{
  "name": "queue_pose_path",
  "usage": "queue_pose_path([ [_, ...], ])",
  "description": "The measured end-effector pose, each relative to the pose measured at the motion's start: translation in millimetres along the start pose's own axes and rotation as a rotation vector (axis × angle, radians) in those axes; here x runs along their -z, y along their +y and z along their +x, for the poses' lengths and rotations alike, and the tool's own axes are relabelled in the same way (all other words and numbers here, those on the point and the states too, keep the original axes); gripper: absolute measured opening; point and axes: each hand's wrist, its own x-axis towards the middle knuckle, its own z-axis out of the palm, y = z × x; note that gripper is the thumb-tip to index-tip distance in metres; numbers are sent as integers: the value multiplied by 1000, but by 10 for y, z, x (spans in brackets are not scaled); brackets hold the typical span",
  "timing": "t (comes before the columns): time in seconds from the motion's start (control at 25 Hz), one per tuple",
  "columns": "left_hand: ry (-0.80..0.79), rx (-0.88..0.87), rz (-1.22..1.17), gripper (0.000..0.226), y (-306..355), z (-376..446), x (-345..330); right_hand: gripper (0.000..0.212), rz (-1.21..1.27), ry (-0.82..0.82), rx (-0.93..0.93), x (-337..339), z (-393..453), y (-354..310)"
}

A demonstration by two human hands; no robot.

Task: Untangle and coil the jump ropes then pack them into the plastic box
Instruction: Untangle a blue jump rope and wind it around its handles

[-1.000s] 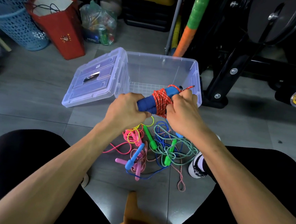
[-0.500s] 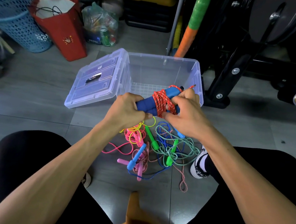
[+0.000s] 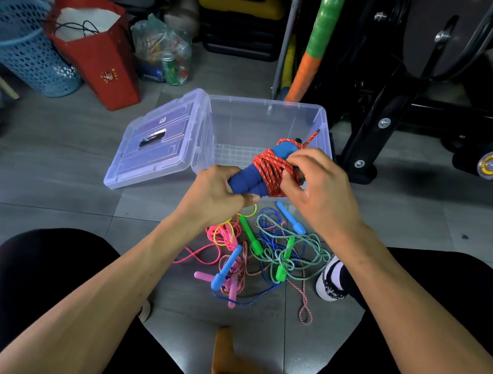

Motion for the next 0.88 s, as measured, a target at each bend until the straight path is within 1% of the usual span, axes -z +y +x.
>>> queue_pose_path([
  [0.2, 24, 35, 32, 23, 24, -33, -73, 12, -221, 24, -21, -45, 26, -20],
  [0.28, 37, 46, 55, 27, 23, -36, -53, 15, -285, 20, -1, -95, 36, -8],
  [0.32, 44, 51, 60, 30, 19, -36, -38, 17, -253, -5, 6, -124, 34, 2],
  [0.36, 50, 57, 56, 32, 16, -32, -25, 18, -168, -45, -15, -140, 30, 5],
  [0.48, 32, 91, 19, 31, 2, -6, -5, 16, 213, -200, -236, -108, 27, -8],
  [0.52, 19, 103, 1, 30, 3, -2, 2, 13, 275, -241, -295, -88, 37, -15],
  [0.6, -7, 119, -34, 25, 11, 7, 12, 11, 343, -315, -356, -63, 60, -3],
  [0.68, -25, 129, -57, 21, 14, 4, 26, 14, 392, -388, -394, -23, 76, 3],
  [0.72, -31, 135, -58, 21, 10, 0, 34, 13, 383, -432, -381, -8, 71, 0],
  [0.8, -47, 142, -57, 22, -10, -14, 40, 15, 288, -497, -284, 0, 36, -1],
  [0.88, -64, 143, -70, 25, -30, -32, 28, 15, 241, -474, -223, -15, 7, 2],
])
